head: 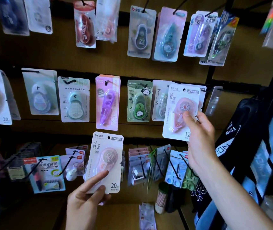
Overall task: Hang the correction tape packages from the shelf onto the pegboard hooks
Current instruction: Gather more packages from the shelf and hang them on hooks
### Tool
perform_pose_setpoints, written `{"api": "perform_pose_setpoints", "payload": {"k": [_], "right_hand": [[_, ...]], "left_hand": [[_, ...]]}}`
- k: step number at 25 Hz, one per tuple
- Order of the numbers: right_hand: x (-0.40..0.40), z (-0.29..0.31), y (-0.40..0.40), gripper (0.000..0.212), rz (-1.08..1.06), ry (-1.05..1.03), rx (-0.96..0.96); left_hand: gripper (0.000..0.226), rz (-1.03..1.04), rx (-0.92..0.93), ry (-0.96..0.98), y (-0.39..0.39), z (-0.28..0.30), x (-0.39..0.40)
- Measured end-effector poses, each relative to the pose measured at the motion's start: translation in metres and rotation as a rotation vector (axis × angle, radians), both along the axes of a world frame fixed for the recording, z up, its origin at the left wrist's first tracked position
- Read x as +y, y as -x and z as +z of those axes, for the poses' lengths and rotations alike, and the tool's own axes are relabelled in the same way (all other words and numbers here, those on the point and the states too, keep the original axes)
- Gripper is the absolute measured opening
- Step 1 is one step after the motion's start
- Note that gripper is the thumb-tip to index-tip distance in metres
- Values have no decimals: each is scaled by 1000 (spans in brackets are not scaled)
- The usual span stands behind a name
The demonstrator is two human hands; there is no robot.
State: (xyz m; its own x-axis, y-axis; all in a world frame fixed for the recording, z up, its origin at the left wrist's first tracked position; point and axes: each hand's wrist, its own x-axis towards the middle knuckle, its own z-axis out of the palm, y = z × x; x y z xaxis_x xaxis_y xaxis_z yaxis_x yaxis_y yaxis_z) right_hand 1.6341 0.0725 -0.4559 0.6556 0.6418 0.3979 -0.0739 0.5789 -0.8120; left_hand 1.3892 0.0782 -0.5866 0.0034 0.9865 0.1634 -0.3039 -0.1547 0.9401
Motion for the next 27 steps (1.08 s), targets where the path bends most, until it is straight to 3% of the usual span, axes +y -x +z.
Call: {"api": "perform_pose_setpoints", "payload": {"k": [4,7,15,20,22,24,27], "right_hand": [[4,4,4,7,-11,67,-3],[15,12,4,5,-56,191,-32],[65,30,1,59,33,523,107],[27,-34,37,17,-115,524,138],[9,-63,68,15,109,516,15],[-4,-80,97,26,412,510,-215],[-6,-86,117,17,553,464,-318]], "left_hand": [[52,5,-27,41,-1,2,0],[52,2,-22,41,0,5,-2],[43,-22,-140,62,3,8,1],[53,-101,-287,62,10,12,4],[52,-137,-333,66,9,12,4],[44,-171,-352,61,6,13,3],[38,-211,-346,40,3,14,3]]}}
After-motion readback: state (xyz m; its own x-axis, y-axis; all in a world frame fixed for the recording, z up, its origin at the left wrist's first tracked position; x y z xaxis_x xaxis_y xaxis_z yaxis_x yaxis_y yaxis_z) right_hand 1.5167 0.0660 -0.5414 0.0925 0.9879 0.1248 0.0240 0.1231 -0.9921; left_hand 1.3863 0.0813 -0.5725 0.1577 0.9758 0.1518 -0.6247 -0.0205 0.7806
